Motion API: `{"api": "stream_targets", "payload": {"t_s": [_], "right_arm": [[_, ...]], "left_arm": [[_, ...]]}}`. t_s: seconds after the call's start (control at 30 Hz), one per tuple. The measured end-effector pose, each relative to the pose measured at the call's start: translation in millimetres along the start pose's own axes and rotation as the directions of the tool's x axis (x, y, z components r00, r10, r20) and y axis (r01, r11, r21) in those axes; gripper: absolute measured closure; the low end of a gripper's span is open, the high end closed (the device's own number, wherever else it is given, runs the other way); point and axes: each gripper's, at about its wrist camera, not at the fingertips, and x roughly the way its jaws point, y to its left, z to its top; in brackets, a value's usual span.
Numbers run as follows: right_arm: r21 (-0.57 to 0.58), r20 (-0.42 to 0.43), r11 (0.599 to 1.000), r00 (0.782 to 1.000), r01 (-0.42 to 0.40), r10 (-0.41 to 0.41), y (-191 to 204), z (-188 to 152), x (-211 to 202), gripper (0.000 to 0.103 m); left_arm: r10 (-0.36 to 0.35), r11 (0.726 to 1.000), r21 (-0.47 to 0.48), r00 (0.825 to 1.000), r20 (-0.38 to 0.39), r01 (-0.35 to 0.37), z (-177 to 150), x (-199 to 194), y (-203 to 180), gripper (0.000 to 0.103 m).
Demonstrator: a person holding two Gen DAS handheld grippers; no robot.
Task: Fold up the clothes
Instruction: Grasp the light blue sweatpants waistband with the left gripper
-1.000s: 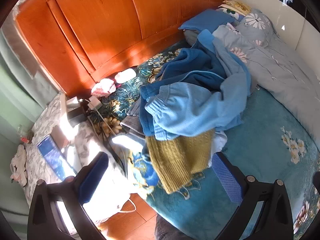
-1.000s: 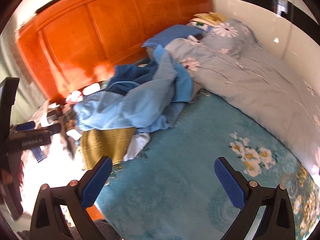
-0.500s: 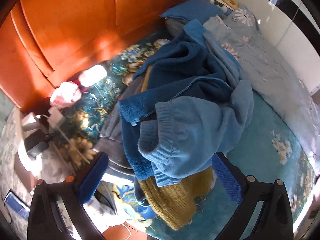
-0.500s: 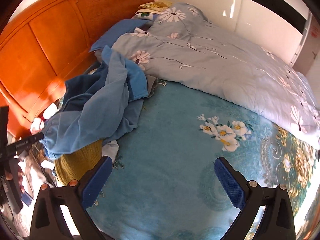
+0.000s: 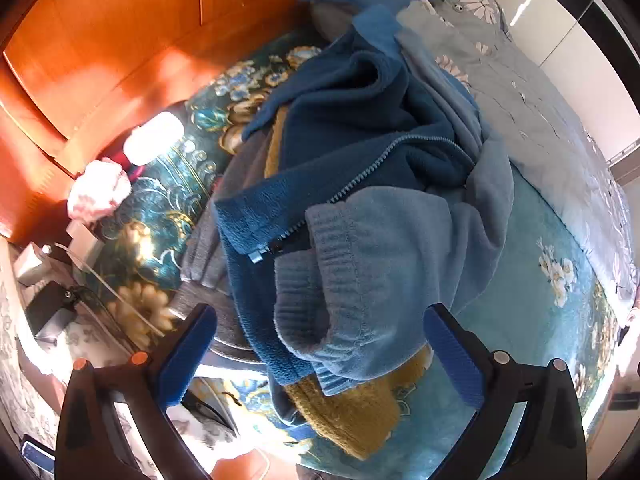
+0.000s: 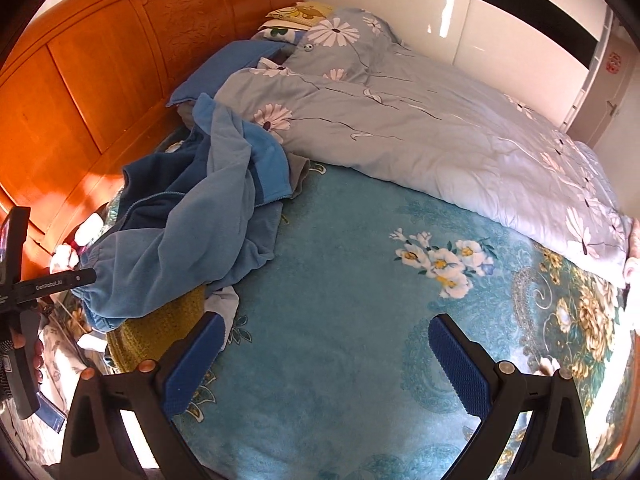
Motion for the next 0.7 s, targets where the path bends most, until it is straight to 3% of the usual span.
{"api": "stream_targets", "payload": {"t_s": [0.07,0.13,0.23,0.27,0.37,0.43,0.57,0.7], "right_arm": [[0.005,0.002,1.000,1.000,0.011,-0.011,-0.3,-0.7,-1.4,0.000],[0.009,0.004,1.000,1.000,0.025,-0.025,-1.2,-1.5,-3.3,0.000],[0.021,-0.001,0.999,0.999,0.039,-0.039,-3.6,-3.5,-4.6,0.000],[0.026,-0.003,0.999,0.999,0.045,-0.045,-4.5,-4.4,-5.2,0.000],[0.031,-0.007,0.998,0.998,0.061,-0.060,-6.2,-7.3,-7.0,0.000],[0.034,-0.008,0.997,0.998,0.066,-0.066,-7.4,-9.4,-8.5,0.000],[0.043,-0.011,0.996,0.997,0.076,-0.075,-10.0,-13.9,-11.4,0.000],[0.056,-0.012,0.995,0.997,0.083,-0.082,-15.5,-20.4,-15.5,0.000]], "left_arm": [[-0.017,1.000,-0.003,1.000,-0.002,0.017,-0.1,2.1,1.4,0.009],[-0.021,1.000,-0.013,0.999,-0.028,0.021,0.9,6.5,2.6,0.030],[-0.038,0.999,-0.033,0.997,-0.073,0.035,2.6,12.3,4.1,0.051],[-0.042,0.999,-0.036,0.997,-0.072,0.039,2.6,11.4,3.7,0.053],[-0.037,0.999,-0.009,0.999,-0.037,0.036,1.5,1.3,-3.6,0.080],[-0.042,0.999,0.007,0.999,-0.016,0.042,0.8,-5.6,-8.1,0.080],[-0.144,0.989,-0.033,0.990,0.002,0.144,7.6,-21.3,-7.0,0.081],[-0.239,0.971,0.056,0.967,0.087,0.235,26.1,-59.6,-26.8,0.082]]}}
